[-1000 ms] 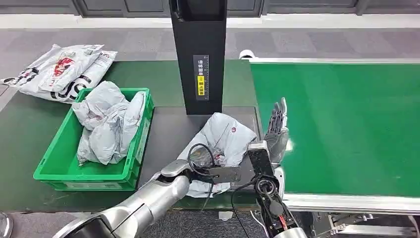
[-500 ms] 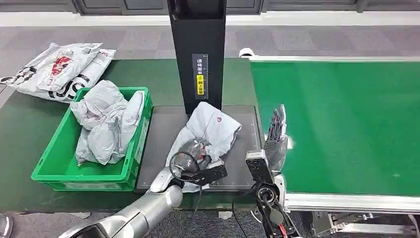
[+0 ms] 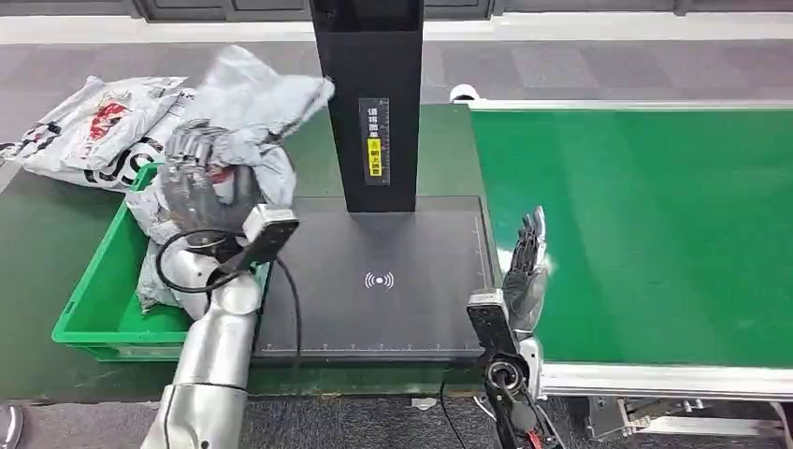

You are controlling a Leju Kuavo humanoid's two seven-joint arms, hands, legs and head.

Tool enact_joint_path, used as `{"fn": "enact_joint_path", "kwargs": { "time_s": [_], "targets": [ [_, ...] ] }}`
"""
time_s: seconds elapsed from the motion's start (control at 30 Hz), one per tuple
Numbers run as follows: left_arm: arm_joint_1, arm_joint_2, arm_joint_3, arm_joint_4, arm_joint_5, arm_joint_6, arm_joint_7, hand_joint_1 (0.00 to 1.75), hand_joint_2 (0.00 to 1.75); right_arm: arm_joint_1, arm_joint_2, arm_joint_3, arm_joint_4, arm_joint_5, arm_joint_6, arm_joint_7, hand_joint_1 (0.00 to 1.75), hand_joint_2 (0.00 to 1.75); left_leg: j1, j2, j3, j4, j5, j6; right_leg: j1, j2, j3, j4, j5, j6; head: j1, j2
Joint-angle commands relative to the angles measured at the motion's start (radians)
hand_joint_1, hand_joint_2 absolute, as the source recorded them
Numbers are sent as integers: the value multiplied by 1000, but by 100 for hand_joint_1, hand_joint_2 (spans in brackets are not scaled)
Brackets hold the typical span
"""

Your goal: Moved the parcel from conveyor to table for the left to box.

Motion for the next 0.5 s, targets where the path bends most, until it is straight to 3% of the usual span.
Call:
{"fn": "enact_joint_path", "kwargs": {
  "time_s": [0.03,0.1,0.13,0.17,0.27,0.3,0.33,0.4,0.43,0.47,0.5],
  "targets": [
    [-78,-17,442,-3,-206,-5,20,175,175,-5,6,-90,-8,17,18,5,0,0,1,4,1,-1,0,0,0,2,0,-1,1,0,0,0],
    [-89,-17,477,29,-198,-5,-4,175,175,-5,7,-92,-10,18,21,5,0,0,1,4,2,-3,1,0,0,2,1,-3,2,-1,0,0],
    [-77,40,492,92,-190,-5,13,175,175,-25,-5,-108,-15,21,33,26,0,0,1,2,0,0,1,0,0,1,-1,0,1,-1,0,0],
    [-122,-17,574,98,-320,-5,82,175,175,2,10,-101,-22,31,24,13,0,0,1,2,0,-1,1,0,0,1,0,-1,2,-1,0,0],
    [-139,15,623,194,-455,-5,213,175,175,20,11,-101,-47,45,26,25,0,0,1,3,2,-2,1,0,0,1,1,-2,2,-1,0,0],
    [-89,108,489,257,-515,-5,368,175,175,31,12,-104,-63,51,30,25,0,0,0,1,2,-3,2,0,-1,-1,1,-2,2,-1,0,0],
    [-109,165,296,424,-485,-5,612,175,175,38,11,-110,-78,57,33,30,0,0,1,0,2,-2,1,0,0,-1,2,-1,1,-1,0,0],
    [-152,246,141,668,-515,-5,790,175,175,42,9,-114,-88,58,43,32,0,0,0,-4,1,-3,2,0,-2,-5,2,-1,0,-1,0,0],
    [-188,245,125,791,-479,-5,774,175,175,44,5,-119,-96,59,51,34,0,0,0,-9,1,-4,4,0,-2,-11,3,-2,0,-1,0,0],
    [-217,250,115,902,-496,-95,782,175,175,47,1,-121,-104,64,61,36,0,0,1,-7,1,-3,4,0,-1,-9,2,-2,1,-2,0,0],
    [-214,234,118,903,-484,-154,714,175,175,49,0,-123,-110,69,69,38,0,0,1,-7,1,-3,4,0,0,-10,2,-3,1,-2,0,0]
  ]
}}
